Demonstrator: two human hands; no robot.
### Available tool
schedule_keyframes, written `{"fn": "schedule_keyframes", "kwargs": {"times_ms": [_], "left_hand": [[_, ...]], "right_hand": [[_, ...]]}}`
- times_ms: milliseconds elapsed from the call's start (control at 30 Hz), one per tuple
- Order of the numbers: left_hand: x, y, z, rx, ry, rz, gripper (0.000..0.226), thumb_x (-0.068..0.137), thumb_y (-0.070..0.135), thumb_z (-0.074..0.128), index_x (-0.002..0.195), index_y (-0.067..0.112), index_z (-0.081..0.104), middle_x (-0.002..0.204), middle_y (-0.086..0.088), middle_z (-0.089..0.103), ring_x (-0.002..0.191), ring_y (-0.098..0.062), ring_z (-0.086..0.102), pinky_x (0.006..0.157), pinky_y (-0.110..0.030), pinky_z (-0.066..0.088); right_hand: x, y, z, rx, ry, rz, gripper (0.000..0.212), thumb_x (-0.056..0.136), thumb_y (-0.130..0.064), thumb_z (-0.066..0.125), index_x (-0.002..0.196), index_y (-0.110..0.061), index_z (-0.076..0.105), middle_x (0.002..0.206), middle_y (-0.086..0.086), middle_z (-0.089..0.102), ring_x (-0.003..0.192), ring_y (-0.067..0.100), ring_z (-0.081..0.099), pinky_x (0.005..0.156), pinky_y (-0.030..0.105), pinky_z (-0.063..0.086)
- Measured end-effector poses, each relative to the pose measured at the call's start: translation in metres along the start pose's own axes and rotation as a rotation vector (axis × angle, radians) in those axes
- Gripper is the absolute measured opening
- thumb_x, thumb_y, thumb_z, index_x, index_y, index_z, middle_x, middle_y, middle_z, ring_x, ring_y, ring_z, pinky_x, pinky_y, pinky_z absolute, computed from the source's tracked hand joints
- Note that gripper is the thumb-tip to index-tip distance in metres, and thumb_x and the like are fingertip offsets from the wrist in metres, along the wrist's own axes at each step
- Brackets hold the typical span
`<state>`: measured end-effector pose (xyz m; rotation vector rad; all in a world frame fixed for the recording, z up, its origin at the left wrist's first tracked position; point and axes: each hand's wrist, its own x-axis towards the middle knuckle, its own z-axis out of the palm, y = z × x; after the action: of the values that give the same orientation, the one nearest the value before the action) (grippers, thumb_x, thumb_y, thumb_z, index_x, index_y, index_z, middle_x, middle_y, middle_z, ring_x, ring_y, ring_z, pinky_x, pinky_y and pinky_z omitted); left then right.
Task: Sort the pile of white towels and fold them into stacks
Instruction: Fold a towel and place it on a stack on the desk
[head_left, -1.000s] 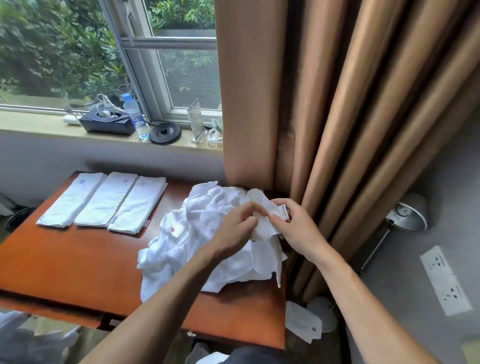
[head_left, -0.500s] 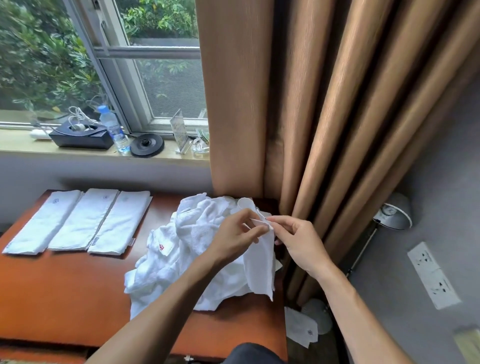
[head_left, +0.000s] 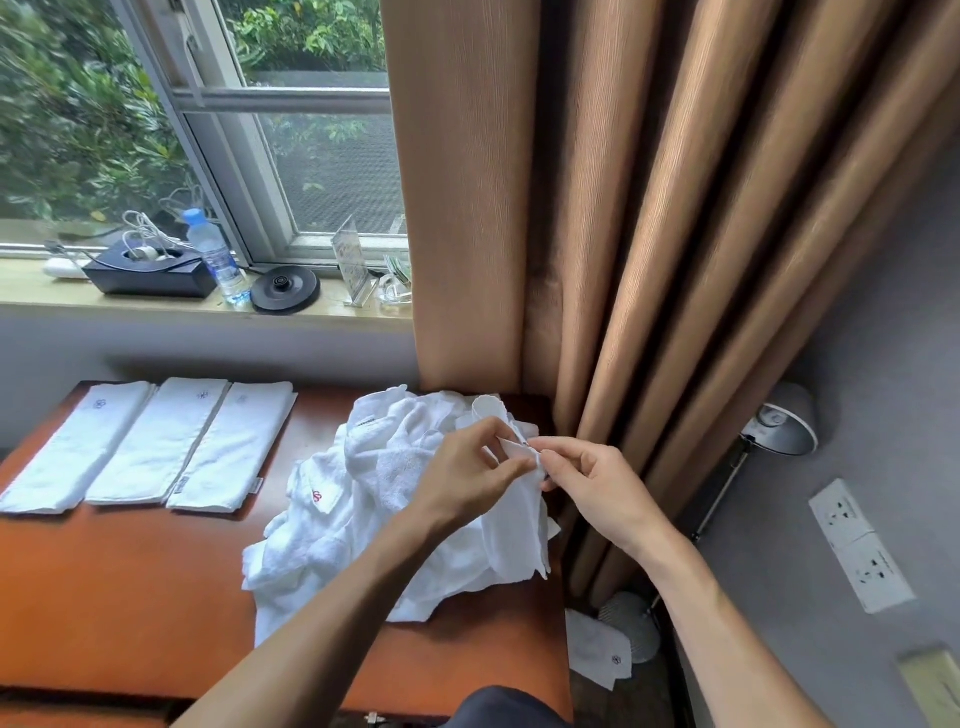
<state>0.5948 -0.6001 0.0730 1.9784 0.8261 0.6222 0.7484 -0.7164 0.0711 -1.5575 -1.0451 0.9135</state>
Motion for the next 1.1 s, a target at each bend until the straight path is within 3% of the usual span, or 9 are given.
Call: {"fn": "schedule_keyframes", "kwargs": {"times_ms": [100, 267, 433, 567, 633, 767, 900, 1000, 1100], "left_hand": [[-0.001, 0.001, 0.002, 0.004, 0.014, 0.009, 0.019, 0.083, 0.042, 0.083, 0.085, 0.034, 0.066, 0.077, 0.013, 0.069, 0.067, -0.008, 0.068, 0.061, -0.028, 0.056], [-0.005, 0.002, 0.001, 0.043, -0.052, 0.002, 0.022, 0.085, 0.053, 0.079, 0.091, 0.035, 0.066, 0.083, 0.014, 0.070, 0.074, -0.006, 0.067, 0.068, -0.029, 0.057], [0.005, -0.013, -0.015, 0.247, -0.038, -0.090, 0.018, 0.091, 0.045, 0.070, 0.093, 0.027, 0.066, 0.086, 0.010, 0.066, 0.083, -0.011, 0.064, 0.079, -0.045, 0.056], [0.006, -0.012, -0.014, 0.336, -0.025, -0.064, 0.025, 0.090, 0.047, 0.073, 0.094, 0.023, 0.068, 0.102, 0.007, 0.054, 0.089, -0.011, 0.060, 0.081, -0.036, 0.053], [0.006, -0.007, -0.009, 0.250, -0.013, -0.026, 0.023, 0.089, 0.038, 0.076, 0.090, 0.017, 0.067, 0.099, 0.005, 0.061, 0.091, -0.012, 0.062, 0.083, -0.036, 0.054], [0.003, 0.004, -0.003, 0.034, 0.010, -0.056, 0.023, 0.086, 0.020, 0.078, 0.081, 0.014, 0.056, 0.080, 0.003, 0.063, 0.069, -0.006, 0.060, 0.068, -0.030, 0.049], [0.001, 0.013, -0.001, -0.038, 0.056, -0.046, 0.025, 0.087, 0.012, 0.077, 0.095, 0.011, 0.053, 0.091, -0.007, 0.065, 0.068, -0.004, 0.054, 0.065, -0.025, 0.047], [0.000, 0.019, -0.003, -0.082, 0.036, -0.035, 0.028, 0.089, 0.007, 0.074, 0.110, 0.017, 0.058, 0.092, 0.000, 0.065, 0.067, 0.004, 0.054, 0.065, -0.011, 0.044], [-0.002, 0.022, -0.005, -0.028, 0.017, -0.019, 0.018, 0.091, 0.007, 0.071, 0.092, 0.024, 0.068, 0.083, 0.011, 0.066, 0.070, 0.004, 0.057, 0.068, -0.015, 0.044]], "right_hand": [[-0.003, -0.001, -0.001, 0.057, -0.032, -0.026, 0.028, 0.086, -0.055, 0.074, 0.114, -0.050, 0.074, 0.113, -0.011, 0.078, 0.108, 0.009, 0.073, 0.094, 0.027, 0.058], [-0.007, 0.001, -0.012, 0.048, -0.005, -0.047, 0.018, 0.099, -0.026, 0.071, 0.113, -0.036, 0.077, 0.113, -0.011, 0.078, 0.112, 0.008, 0.072, 0.096, 0.026, 0.057], [-0.010, -0.005, -0.030, 0.040, 0.039, -0.037, 0.018, 0.094, -0.013, 0.074, 0.109, -0.022, 0.079, 0.105, -0.007, 0.080, 0.105, 0.008, 0.073, 0.089, 0.018, 0.055], [-0.011, -0.006, -0.041, -0.022, 0.066, -0.029, 0.023, 0.092, -0.002, 0.071, 0.105, -0.020, 0.080, 0.102, -0.010, 0.080, 0.103, 0.004, 0.073, 0.087, 0.015, 0.053], [-0.012, -0.005, -0.046, -0.057, 0.086, -0.036, 0.030, 0.090, 0.001, 0.068, 0.101, -0.023, 0.080, 0.100, -0.013, 0.080, 0.101, 0.002, 0.072, 0.085, 0.012, 0.052], [-0.012, -0.003, -0.054, -0.089, 0.122, -0.031, 0.035, 0.087, 0.003, 0.064, 0.098, -0.027, 0.080, 0.097, -0.014, 0.079, 0.091, 0.000, 0.072, 0.077, 0.008, 0.049], [-0.013, -0.005, -0.059, -0.079, 0.138, -0.066, 0.036, 0.087, 0.003, 0.063, 0.099, -0.027, 0.079, 0.096, -0.013, 0.079, 0.090, 0.001, 0.072, 0.076, 0.009, 0.050], [-0.014, -0.006, -0.059, -0.053, 0.172, -0.081, 0.034, 0.088, 0.003, 0.064, 0.099, -0.026, 0.078, 0.095, -0.012, 0.079, 0.087, 0.001, 0.070, 0.075, 0.010, 0.050], [-0.015, -0.004, -0.053, -0.031, 0.192, -0.072, 0.031, 0.090, -0.002, 0.064, 0.102, -0.027, 0.077, 0.097, -0.010, 0.078, 0.085, 0.002, 0.069, 0.074, 0.013, 0.051]]}}
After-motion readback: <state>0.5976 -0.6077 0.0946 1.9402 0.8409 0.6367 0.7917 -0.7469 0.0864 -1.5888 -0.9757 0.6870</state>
